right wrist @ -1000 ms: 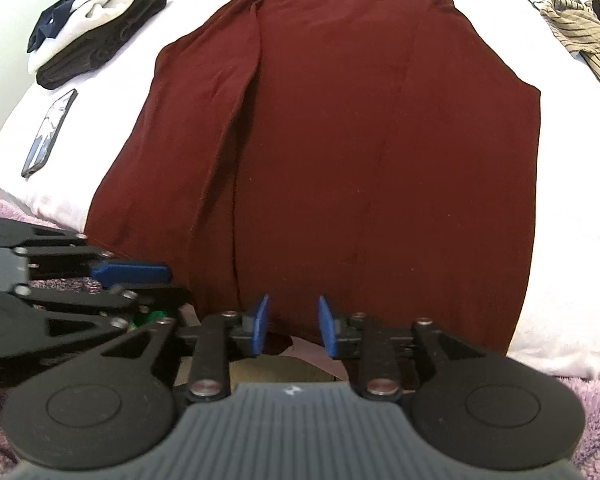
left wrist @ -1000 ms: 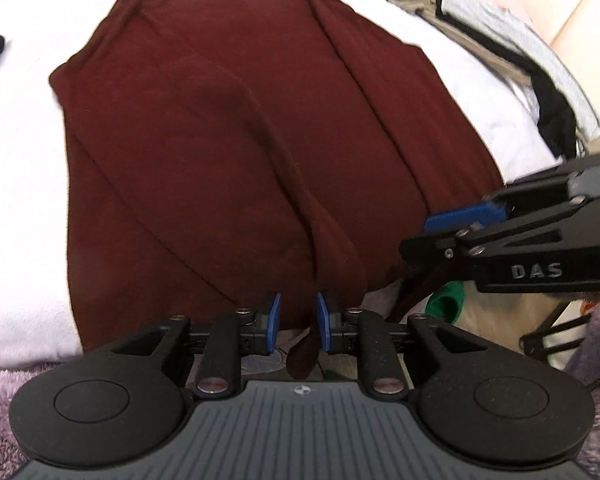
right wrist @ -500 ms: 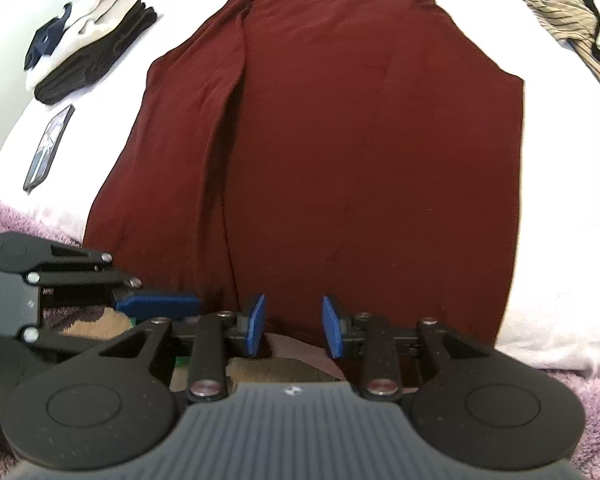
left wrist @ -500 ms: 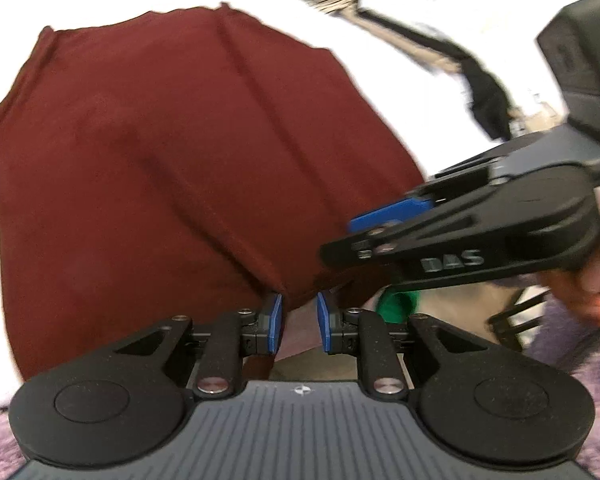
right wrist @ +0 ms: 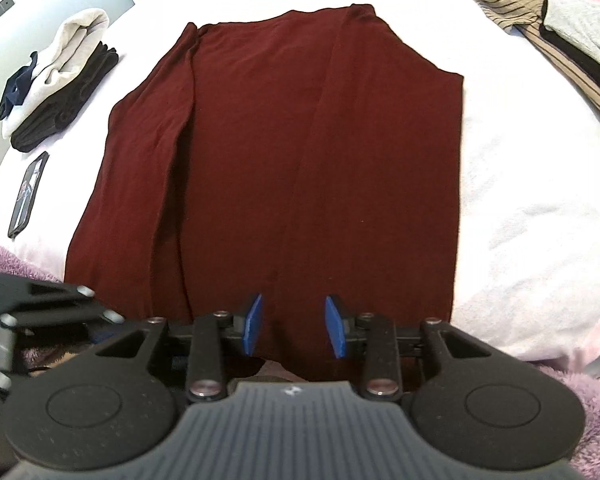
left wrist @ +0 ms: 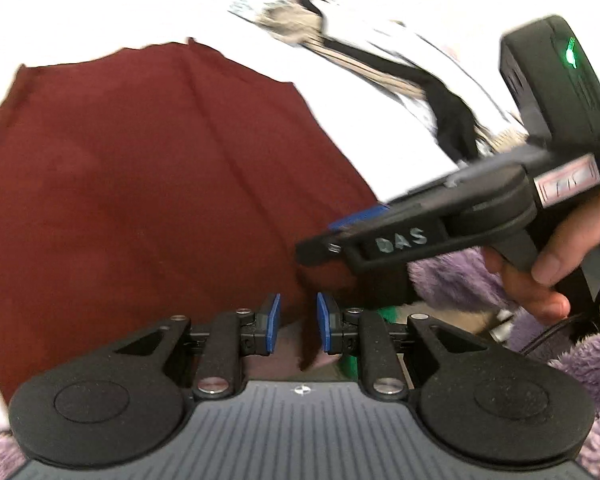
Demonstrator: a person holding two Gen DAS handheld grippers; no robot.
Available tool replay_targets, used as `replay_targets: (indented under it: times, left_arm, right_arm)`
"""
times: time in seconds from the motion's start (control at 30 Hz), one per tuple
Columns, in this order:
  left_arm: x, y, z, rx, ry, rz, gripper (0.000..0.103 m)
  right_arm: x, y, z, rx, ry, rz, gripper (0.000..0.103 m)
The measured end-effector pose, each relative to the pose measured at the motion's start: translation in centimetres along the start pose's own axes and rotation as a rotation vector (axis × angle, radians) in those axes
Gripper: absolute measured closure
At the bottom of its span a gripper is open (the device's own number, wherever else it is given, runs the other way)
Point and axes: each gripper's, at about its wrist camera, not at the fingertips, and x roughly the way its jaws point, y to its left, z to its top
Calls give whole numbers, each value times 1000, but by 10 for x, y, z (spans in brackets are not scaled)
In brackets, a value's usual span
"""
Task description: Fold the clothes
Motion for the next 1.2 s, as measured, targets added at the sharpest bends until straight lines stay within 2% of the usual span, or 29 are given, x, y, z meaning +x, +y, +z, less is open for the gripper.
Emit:
replay_targets:
  times: [0.07,0.17,0.37,0.43,0.5,0.87,0.97,1.07,1.17,1.2]
  left_arm:
    - [-7,3,-3,-20,-19,63,82]
    - [-7,10,-4,-62,-11,134,64]
    - [8,21,-5,-82,56,162,64]
    - [14,21,-4,-85,73,137,64]
    - [19,17,-4,-67,81,102,72]
    - [42,-8,-4,65,112,-54,72]
    - [47,-13,-2,91,117,-66,72]
    - [33,-16,0,109,90,-77,72]
    - [18,-11,-2,79,95,-2,72]
    - [13,-7,-3,59,99,31,72]
  right_arm:
    - [0,2,0,-12,3,10,63]
    - [-1,6,1,-27,1,22,62]
    - [0,7,0,-31,4,29,61]
    - [0,5,0,-22,2,27,61]
    - [0,5,0,-19,2,27,61]
    - [-2,0,1,-1,-15,21,60]
    - [-3,-4,2,14,-20,16,60]
    - [-3,-6,2,18,-21,14,61]
    - [-2,-4,3,2,-19,13,65]
    - [-1,-3,2,-8,-15,17,71]
